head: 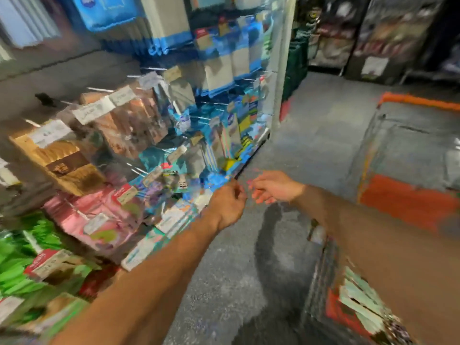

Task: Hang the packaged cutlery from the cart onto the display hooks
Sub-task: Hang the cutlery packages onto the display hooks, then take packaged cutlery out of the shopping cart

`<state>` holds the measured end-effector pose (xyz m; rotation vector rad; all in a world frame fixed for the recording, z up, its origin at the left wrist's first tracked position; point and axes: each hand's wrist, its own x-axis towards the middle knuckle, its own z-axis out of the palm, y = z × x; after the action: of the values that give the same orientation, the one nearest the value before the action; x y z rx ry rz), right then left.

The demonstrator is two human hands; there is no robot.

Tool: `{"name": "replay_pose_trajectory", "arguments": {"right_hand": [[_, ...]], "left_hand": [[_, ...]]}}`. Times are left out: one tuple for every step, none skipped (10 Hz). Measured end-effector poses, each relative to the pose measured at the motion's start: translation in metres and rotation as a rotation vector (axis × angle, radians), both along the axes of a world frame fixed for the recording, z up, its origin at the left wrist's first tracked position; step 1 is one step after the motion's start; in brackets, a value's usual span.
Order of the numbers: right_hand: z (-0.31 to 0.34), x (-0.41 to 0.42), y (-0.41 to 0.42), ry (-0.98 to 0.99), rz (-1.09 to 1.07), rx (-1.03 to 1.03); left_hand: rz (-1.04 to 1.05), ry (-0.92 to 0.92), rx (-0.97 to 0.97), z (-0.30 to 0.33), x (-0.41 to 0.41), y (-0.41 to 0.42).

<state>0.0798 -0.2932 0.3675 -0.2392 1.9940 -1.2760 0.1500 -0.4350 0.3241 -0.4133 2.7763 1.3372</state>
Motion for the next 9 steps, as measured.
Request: {"name": "replay_pose_trajectory", "arguments": {"right_hand": [[-0.003, -0.012, 0.098, 0.016, -0.122, 0.036], [-0.014, -0.015, 0.167, 0.105, -0.282, 0.093], [-0.040, -0.017, 0.246, 0.027, -0.462, 0.188], [-0.063, 0.002, 0.313, -0.065, -0.604, 0.239], [-0.091, 0.010, 0.347, -0.166, -0.693, 0.347], [-0.125, 0.019, 0.380, -0.258, -0.761, 0.492], [-0.149, 0.027, 0.401, -0.284, -0.732, 0.524], [-0.175, 0.042, 0.417, -0.253, -0.669, 0.488], [-0.218, 0.048, 0.427, -0.288, -0.560, 0.578]], "left_hand": [[-0.134, -0.032, -0.007, 0.008, -0.021, 0.092], [-0.184, -0.060, 0.032, 0.003, -0.039, 0.153], [-0.344, -0.133, 0.070, -0.007, -0.052, 0.227], [-0.517, -0.192, 0.020, -0.033, -0.059, 0.281], [-0.621, -0.281, 0.032, -0.054, -0.069, 0.314], [-0.732, -0.351, -0.015, -0.085, -0.080, 0.352], [-0.724, -0.446, -0.041, -0.115, -0.086, 0.370], [-0.699, -0.568, -0.019, -0.149, -0.085, 0.383], [-0.773, -0.649, -0.161, -0.188, -0.077, 0.387]]}}
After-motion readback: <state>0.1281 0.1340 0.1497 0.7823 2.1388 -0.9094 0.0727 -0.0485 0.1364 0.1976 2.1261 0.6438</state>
